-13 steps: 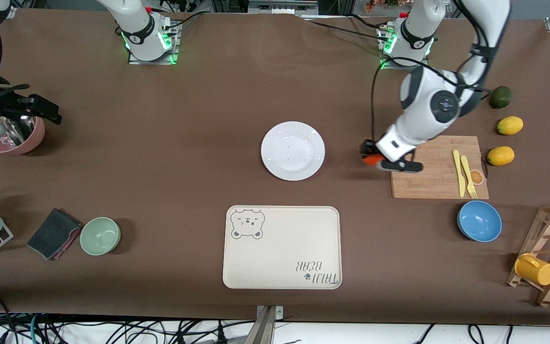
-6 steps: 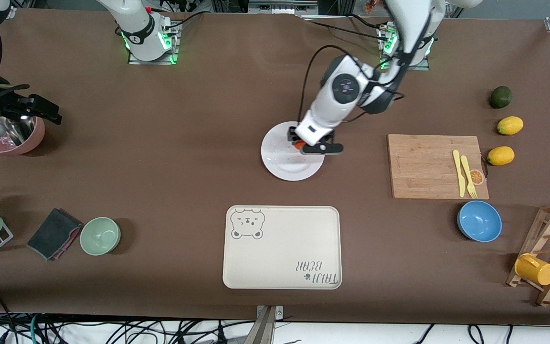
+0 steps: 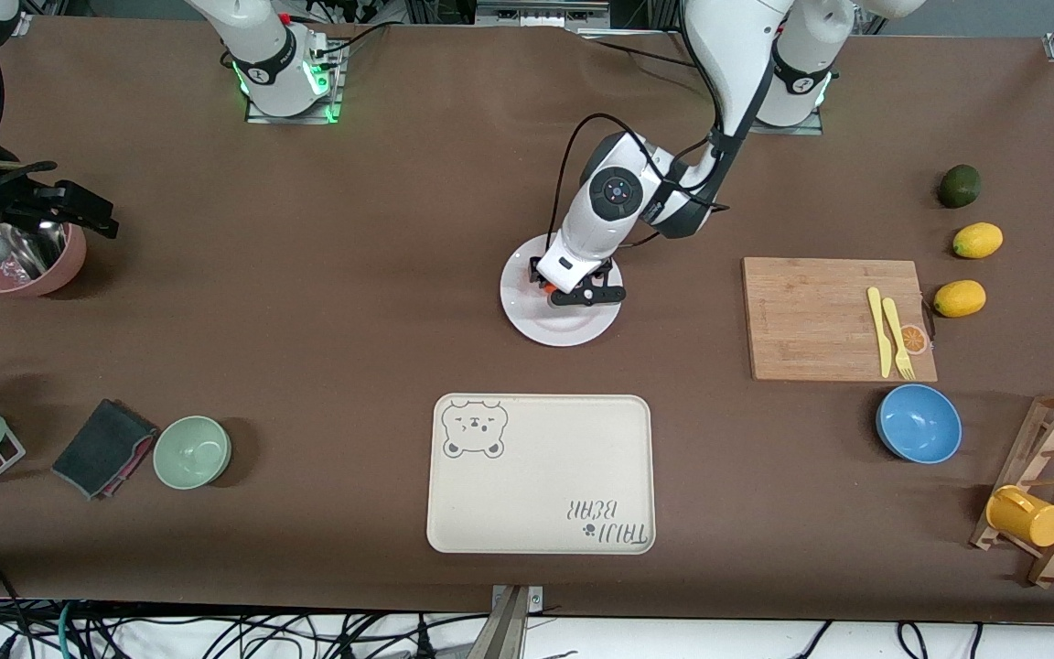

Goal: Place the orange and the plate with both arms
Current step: 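Return the left gripper to rest while the right gripper reaches the plate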

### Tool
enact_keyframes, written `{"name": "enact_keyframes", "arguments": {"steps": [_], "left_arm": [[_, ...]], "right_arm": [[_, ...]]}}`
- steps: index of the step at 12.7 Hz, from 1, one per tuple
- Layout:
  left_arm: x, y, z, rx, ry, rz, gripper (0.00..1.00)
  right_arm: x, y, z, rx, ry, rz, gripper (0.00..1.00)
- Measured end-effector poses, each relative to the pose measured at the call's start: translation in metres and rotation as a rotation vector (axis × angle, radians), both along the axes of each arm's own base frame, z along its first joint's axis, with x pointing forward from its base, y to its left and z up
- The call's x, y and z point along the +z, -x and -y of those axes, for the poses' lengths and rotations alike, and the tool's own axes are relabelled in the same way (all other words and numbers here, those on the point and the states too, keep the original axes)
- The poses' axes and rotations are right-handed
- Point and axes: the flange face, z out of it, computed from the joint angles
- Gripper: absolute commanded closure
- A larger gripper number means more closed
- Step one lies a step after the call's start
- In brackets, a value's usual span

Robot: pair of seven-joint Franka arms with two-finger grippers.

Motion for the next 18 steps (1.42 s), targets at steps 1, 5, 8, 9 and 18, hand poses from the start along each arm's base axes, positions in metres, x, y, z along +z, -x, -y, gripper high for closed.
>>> {"name": "enact_keyframes", "arguments": {"steps": [1, 5, 8, 9, 18], "left_arm": [[0.0, -0.001, 0.0, 0.003, 0.0, 0.0, 0.0], [0.016, -0.027, -0.013, 0.047, 0.009, 0.041, 0.0], [0.08, -0.068, -0.057, 0.127, 0.035, 0.051, 0.0], [0.11, -0.081, -0.084, 0.163, 0.043, 0.039, 0.0], [0.295, -0.087, -0.346, -0.004, -0.111, -0.027, 0.0]], "right_arm": [[0.0, 0.0, 0.0, 0.0, 0.0, 0.0, 0.0], [0.0, 0.0, 0.0, 0.0, 0.0, 0.0, 0.0], [0.0, 0.0, 0.0, 0.0, 0.0, 0.0, 0.0], [0.0, 0.0, 0.0, 0.0, 0.0, 0.0, 0.0], [-0.05, -0.01, -0.014, 0.047, -0.086, -0.14, 0.0]]}}
